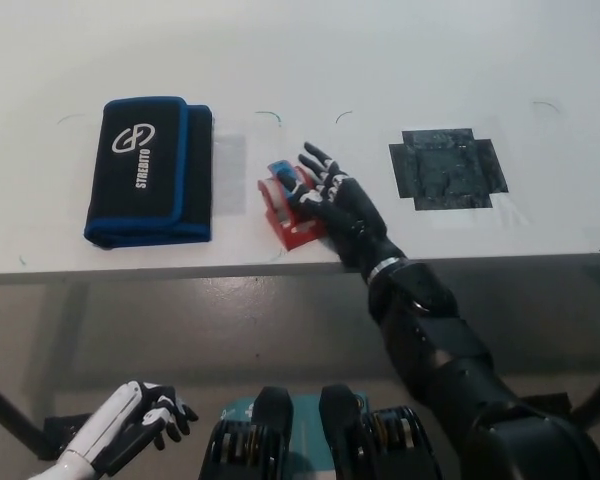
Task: Use the right hand to move the tape on the right hand side to the notebook on the left hand side
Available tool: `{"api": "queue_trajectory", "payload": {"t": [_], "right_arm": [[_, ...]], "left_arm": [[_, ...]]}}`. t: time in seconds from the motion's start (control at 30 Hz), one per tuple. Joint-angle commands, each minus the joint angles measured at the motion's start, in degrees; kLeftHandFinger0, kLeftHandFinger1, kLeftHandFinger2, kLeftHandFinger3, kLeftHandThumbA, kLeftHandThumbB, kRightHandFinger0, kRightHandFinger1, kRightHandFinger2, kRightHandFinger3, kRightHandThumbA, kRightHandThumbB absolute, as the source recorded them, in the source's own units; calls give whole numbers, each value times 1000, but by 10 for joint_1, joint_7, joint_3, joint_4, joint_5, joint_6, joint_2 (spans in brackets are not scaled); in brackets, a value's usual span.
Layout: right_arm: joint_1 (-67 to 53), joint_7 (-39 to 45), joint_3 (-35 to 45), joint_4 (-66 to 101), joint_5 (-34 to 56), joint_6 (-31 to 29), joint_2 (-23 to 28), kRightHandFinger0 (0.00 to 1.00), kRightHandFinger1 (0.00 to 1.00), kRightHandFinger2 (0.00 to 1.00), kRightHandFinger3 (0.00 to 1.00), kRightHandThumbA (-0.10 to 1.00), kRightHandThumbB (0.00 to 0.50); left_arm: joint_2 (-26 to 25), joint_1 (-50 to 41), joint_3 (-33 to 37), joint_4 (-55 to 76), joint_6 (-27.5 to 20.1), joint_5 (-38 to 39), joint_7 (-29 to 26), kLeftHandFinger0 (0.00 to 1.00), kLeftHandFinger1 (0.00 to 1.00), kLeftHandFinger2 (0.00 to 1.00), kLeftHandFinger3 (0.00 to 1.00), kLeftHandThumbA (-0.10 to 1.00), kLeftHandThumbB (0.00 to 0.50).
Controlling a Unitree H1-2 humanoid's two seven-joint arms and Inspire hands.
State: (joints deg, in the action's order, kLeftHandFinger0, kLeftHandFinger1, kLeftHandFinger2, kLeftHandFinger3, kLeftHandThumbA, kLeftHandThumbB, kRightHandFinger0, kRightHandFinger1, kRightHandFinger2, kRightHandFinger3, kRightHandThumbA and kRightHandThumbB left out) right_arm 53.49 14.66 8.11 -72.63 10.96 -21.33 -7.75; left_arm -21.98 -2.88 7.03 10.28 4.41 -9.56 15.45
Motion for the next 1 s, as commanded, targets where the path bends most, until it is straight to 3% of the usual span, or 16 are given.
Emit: {"api": "queue_trajectory", "payload": {"t": [0.0,0.17,0.27,0.43,0.57,0.7,0.8,0.9,0.97], "right_arm": [[39,0,-13,1,-11,-24,-9,1000,1000,1000,1000,1000,382],[40,-2,-20,-3,-17,-19,-7,1000,1000,1000,1000,1000,379],[40,-1,-22,-2,-19,-19,0,1000,1000,1000,1000,1000,410],[41,2,-22,-1,-19,-25,13,1000,1000,1000,1000,1000,389],[44,10,-27,8,-23,-24,30,1000,1000,1000,1000,1000,405],[39,13,-38,37,-32,-28,51,1000,1000,1000,1000,1000,393],[24,13,-45,90,-35,-25,64,1000,1000,1000,1000,1000,428],[-11,30,-49,191,-25,12,80,1000,1000,1000,1000,1000,439],[-44,33,-54,278,-24,51,96,1000,1000,1000,1000,1000,403]], "left_arm": [[-9,9,2,19,-10,-4,7,365,398,499,624,930,171],[-9,10,1,19,-3,3,11,369,407,507,636,887,145],[-7,8,0,22,-2,3,10,363,397,501,638,866,133],[-5,4,0,19,-12,0,5,360,397,500,627,868,137],[-4,4,-2,15,-20,0,3,341,385,494,614,855,131],[-6,5,0,15,-18,-4,4,365,402,505,613,895,166],[-5,4,0,15,-15,-3,4,361,390,492,613,865,136],[-5,4,1,16,-13,-7,3,372,403,499,619,874,126],[-7,5,2,20,-7,-10,6,373,402,496,624,892,122]]}}
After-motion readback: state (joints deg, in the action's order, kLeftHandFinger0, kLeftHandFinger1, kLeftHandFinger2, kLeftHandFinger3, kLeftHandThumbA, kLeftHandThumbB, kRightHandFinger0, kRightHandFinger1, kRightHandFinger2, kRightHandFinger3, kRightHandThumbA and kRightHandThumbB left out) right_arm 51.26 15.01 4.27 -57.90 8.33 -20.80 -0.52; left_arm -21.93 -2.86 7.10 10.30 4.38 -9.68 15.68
